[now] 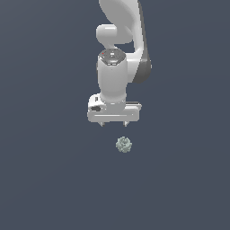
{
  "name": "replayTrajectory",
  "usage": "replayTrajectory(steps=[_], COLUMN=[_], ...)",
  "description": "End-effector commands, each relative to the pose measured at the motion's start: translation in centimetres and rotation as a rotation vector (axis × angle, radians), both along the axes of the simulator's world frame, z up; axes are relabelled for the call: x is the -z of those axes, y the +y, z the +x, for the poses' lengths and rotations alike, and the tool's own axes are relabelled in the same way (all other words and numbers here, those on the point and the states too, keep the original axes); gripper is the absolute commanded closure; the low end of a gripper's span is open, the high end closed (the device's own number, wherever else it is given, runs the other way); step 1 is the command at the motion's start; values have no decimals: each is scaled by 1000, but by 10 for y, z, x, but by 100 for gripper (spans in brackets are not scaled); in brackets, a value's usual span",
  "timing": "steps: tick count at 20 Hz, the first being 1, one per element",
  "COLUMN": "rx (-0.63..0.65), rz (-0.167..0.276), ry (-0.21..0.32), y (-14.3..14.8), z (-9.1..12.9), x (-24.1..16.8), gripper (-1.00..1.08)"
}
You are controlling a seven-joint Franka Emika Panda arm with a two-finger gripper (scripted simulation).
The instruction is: Pick up the object and move it to a goal position.
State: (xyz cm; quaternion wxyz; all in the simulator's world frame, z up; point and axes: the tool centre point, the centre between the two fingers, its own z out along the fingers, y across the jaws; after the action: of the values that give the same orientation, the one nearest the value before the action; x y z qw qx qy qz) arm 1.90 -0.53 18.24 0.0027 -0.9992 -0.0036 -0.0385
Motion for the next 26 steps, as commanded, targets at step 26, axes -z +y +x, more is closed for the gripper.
replayTrajectory(steps=[26], rx=[-149], rz=[-27], ry=[56], y=[1], z=[-6], x=[22], gripper=[-92])
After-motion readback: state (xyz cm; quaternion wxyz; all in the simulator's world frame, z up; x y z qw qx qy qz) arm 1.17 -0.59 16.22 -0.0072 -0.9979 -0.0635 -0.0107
